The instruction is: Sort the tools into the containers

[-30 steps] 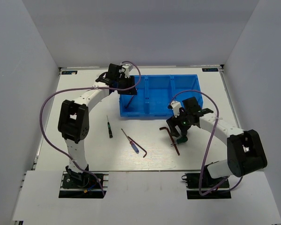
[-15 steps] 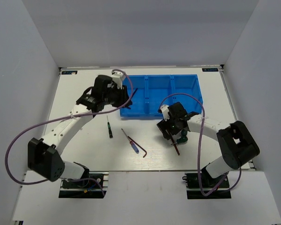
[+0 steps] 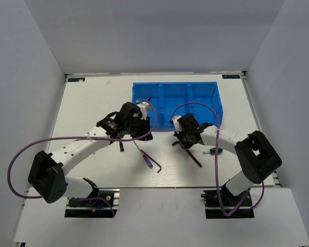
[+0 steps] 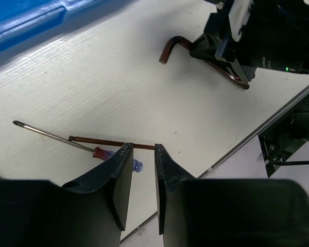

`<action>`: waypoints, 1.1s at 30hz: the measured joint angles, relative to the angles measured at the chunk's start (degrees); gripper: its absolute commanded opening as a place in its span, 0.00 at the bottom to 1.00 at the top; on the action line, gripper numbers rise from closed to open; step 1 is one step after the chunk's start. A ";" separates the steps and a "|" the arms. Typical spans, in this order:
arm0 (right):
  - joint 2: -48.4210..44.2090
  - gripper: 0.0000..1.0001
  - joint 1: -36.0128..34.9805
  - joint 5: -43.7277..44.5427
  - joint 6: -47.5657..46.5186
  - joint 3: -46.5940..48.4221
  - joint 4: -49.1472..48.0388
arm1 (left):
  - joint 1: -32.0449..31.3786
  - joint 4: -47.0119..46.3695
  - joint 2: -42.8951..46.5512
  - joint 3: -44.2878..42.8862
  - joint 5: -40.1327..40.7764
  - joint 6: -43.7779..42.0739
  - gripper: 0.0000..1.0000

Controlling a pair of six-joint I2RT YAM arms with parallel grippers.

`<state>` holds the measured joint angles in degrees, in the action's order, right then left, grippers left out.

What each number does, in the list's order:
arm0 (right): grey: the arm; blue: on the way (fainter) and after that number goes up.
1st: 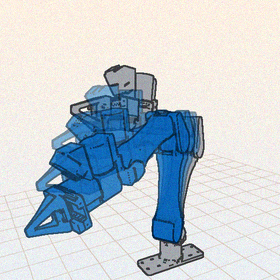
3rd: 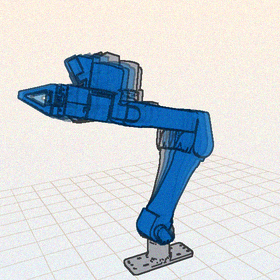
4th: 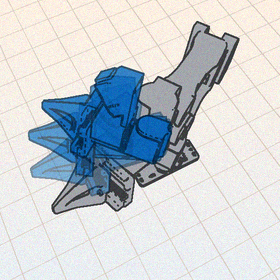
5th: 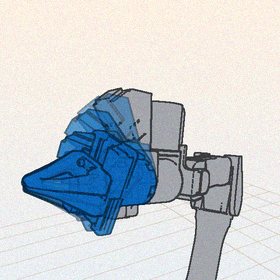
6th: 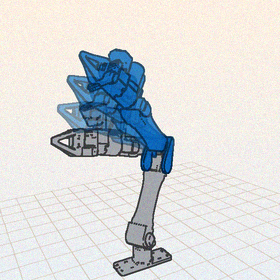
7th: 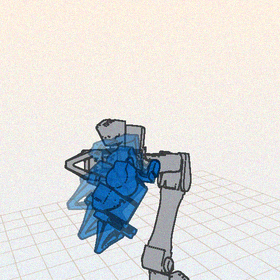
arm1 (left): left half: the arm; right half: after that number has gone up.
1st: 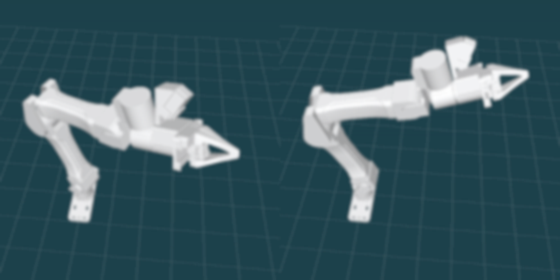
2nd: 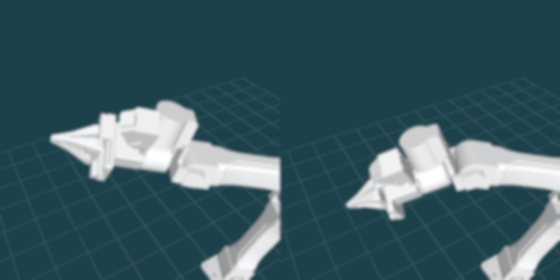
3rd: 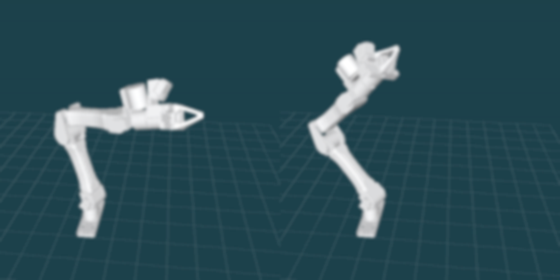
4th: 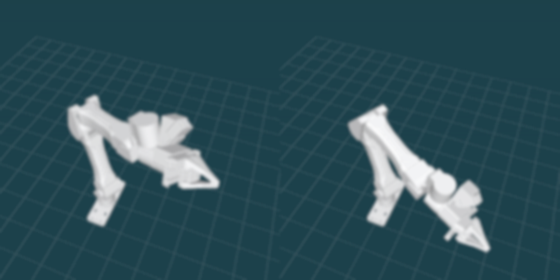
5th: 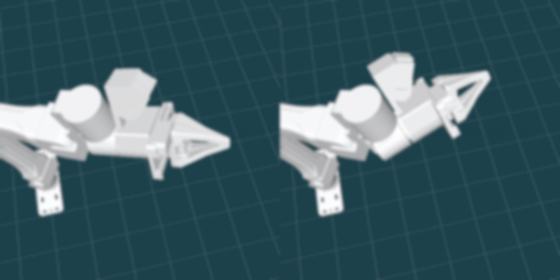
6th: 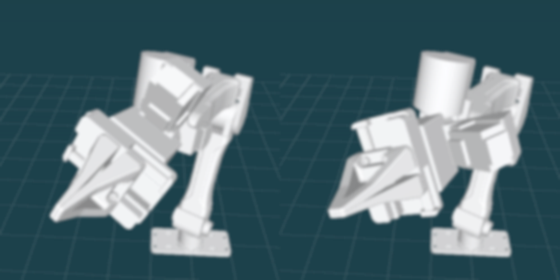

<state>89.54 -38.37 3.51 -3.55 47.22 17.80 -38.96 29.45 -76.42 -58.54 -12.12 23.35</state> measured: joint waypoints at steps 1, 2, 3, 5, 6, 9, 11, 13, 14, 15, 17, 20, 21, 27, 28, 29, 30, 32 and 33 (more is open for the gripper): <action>0.04 0.00 -0.02 0.00 0.07 0.04 0.13 | -0.72 -0.13 -0.07 0.11 0.31 0.42 0.35; 0.07 0.05 -0.07 -0.02 0.11 0.13 0.26 | -1.46 -0.42 -0.07 0.42 0.68 0.81 0.36; 0.11 0.08 -0.09 -0.02 0.11 0.22 0.42 | -2.08 -0.76 -0.07 0.79 0.98 1.22 0.36; 0.20 0.00 -0.20 0.00 0.17 0.35 0.68 | -3.02 -1.07 -0.11 1.57 1.62 2.01 0.36; 0.20 0.00 -0.24 0.02 0.15 0.35 0.76 | -3.52 -1.03 -0.13 1.88 1.99 2.34 0.36; 0.20 0.00 -0.31 -0.04 0.15 0.37 0.94 | -4.66 -1.22 -0.20 2.43 3.02 3.06 0.34; 0.20 0.00 -0.31 -0.17 0.15 0.46 1.11 | -5.46 -1.20 -0.46 2.62 3.43 3.52 0.31; 0.15 0.00 -0.28 -0.81 0.13 0.74 1.90 | -6.58 -1.40 -1.25 2.62 3.87 3.96 0.30; 0.04 0.00 -0.26 -1.68 -0.02 0.92 2.78 | -7.21 -1.49 -1.75 2.64 4.00 4.22 0.30; -0.04 0.00 -0.28 -2.51 -0.13 1.07 3.65 | -7.93 -1.57 -2.21 2.64 4.15 4.50 0.30; -0.59 0.00 -0.28 -5.14 -1.09 1.79 6.67 | -9.25 -1.64 -3.06 2.69 4.26 5.20 0.30; -2.25 0.00 -0.28 -9.51 -2.64 5.11 11.47 | -10.82 -1.33 -4.26 2.64 5.33 6.91 0.30; -2.80 0.00 -0.26 -10.93 -3.13 6.80 12.48 | -11.21 -0.85 -4.81 2.60 5.86 7.80 0.30; -3.69 0.00 -0.22 -19.34 -4.04 20.04 13.79 | -12.31 2.67 -5.95 2.56 9.86 16.48 0.27; -3.04 0.00 -0.15 -20.31 -3.74 22.27 13.62 | -12.35 2.91 -5.53 2.62 10.71 18.05 0.27; -2.10 0.00 -0.11 -20.92 -3.23 24.50 13.53 | -12.46 3.10 -4.90 2.78 11.41 19.50 0.27; -0.28 0.00 -0.11 -21.40 -2.54 27.34 13.60 | -12.59 3.28 -3.96 2.97 12.11 20.90 0.27; 4.83 0.00 0.00 -21.81 -0.79 34.07 13.25 | -12.81 3.34 -1.79 3.48 13.33 23.06 0.29; 7.63 0.00 0.02 -21.70 0.39 37.18 12.74 | -12.92 3.50 -0.68 3.67 13.92 23.93 0.29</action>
<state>97.17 -38.35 -18.20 -3.16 84.40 30.55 -51.88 32.95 -77.10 -54.87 1.80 47.29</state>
